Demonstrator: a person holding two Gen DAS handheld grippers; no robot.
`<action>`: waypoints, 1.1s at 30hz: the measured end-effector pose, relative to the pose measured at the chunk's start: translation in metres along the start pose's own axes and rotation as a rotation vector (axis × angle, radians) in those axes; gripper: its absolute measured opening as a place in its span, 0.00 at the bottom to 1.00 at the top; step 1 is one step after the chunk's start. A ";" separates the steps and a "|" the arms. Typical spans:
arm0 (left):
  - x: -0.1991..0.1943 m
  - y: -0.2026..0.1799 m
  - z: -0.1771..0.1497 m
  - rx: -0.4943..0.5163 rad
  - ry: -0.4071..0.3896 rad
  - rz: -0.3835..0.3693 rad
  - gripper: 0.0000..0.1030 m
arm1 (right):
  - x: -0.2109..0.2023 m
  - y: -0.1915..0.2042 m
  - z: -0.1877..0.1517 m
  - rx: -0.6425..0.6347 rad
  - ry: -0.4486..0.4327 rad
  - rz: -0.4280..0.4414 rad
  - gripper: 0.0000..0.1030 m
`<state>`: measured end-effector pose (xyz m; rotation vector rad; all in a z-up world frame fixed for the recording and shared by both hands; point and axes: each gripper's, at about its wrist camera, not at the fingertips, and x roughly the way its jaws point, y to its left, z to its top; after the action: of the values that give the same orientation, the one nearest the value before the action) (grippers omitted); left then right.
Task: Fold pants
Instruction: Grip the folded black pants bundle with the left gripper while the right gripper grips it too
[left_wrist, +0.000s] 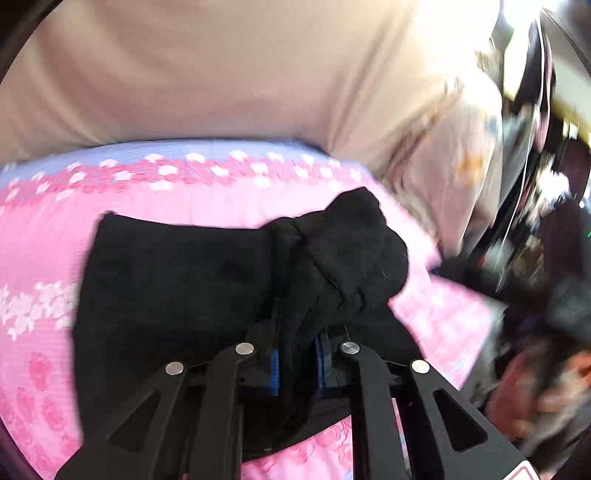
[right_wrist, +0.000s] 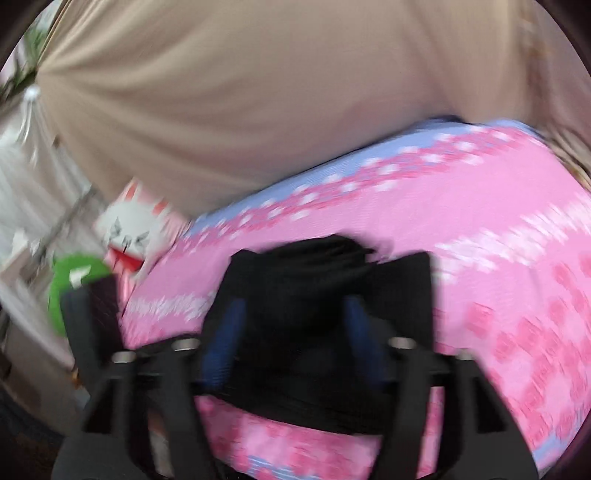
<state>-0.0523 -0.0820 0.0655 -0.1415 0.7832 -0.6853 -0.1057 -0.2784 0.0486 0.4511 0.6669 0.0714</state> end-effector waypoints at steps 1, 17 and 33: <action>-0.019 0.011 0.005 -0.022 -0.041 -0.006 0.11 | -0.001 -0.011 -0.006 0.010 0.004 -0.045 0.81; -0.176 0.177 -0.019 -0.338 -0.249 0.220 0.09 | 0.030 -0.034 -0.031 -0.055 0.167 -0.182 0.20; -0.186 0.231 -0.075 -0.521 -0.296 0.209 0.21 | 0.131 0.098 -0.032 -0.293 0.238 -0.087 0.69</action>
<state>-0.0798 0.2217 0.0406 -0.6118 0.6643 -0.2418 -0.0143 -0.1510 -0.0086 0.1312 0.8934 0.1402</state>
